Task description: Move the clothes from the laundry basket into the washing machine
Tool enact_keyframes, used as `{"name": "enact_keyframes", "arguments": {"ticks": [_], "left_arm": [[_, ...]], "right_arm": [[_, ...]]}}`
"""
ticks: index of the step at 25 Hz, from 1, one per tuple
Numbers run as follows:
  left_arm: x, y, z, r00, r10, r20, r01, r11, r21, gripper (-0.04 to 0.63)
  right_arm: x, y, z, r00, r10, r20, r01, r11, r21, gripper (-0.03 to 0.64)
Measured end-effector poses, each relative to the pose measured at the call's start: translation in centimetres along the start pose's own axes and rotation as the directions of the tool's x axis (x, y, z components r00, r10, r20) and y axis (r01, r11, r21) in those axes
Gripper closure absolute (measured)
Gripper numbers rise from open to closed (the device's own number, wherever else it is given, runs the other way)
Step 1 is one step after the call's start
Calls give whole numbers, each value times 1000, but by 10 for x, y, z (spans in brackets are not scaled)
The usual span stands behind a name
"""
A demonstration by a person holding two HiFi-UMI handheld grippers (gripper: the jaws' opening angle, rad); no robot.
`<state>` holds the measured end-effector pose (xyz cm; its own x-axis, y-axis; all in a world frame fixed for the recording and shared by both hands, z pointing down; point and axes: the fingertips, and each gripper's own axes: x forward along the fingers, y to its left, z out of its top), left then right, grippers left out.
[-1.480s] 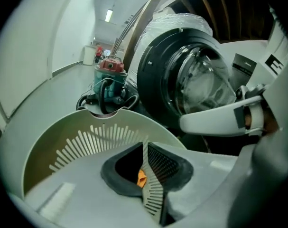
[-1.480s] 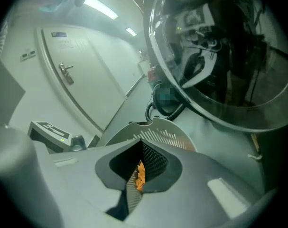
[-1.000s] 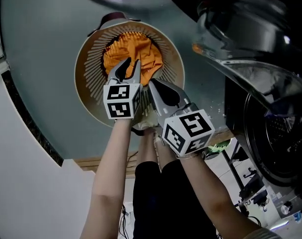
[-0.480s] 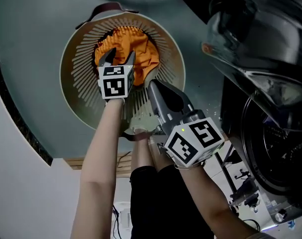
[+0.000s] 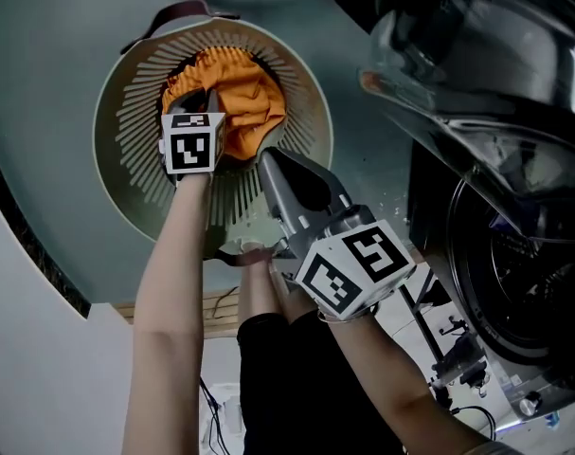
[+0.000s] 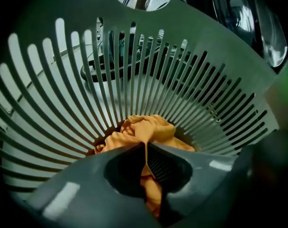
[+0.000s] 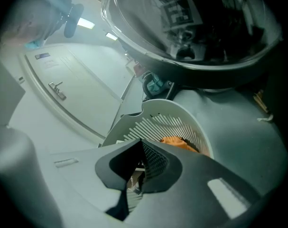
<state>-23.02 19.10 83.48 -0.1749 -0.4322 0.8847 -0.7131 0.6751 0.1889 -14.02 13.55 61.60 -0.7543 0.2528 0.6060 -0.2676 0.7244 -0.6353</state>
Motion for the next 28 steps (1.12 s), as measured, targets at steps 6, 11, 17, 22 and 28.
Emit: {"name": "enact_keyframes", "arguments": {"ticks": [6, 11, 17, 22, 28], "left_arm": [[-69, -33, 27, 987, -74, 143, 82, 996, -47, 586], [-140, -64, 54, 962, -117, 245, 119, 993, 8, 586], [-223, -83, 87, 938, -136, 320, 118, 990, 75, 586], [-295, -110, 118, 914, -165, 369, 129, 984, 122, 586], [-373, -162, 151, 872, -262, 414, 158, 950, 268, 586]], "right_arm": [[-22, 9, 22, 999, -23, 30, 24, 1000, -15, 589], [-48, 24, 44, 998, -35, 58, 39, 998, -57, 589], [-81, 46, 65, 996, -51, 77, 59, 993, -103, 589], [-121, 56, 82, 991, -88, 102, 101, 987, -125, 589], [-172, 74, 101, 983, -115, 145, 142, 970, -196, 589]]}}
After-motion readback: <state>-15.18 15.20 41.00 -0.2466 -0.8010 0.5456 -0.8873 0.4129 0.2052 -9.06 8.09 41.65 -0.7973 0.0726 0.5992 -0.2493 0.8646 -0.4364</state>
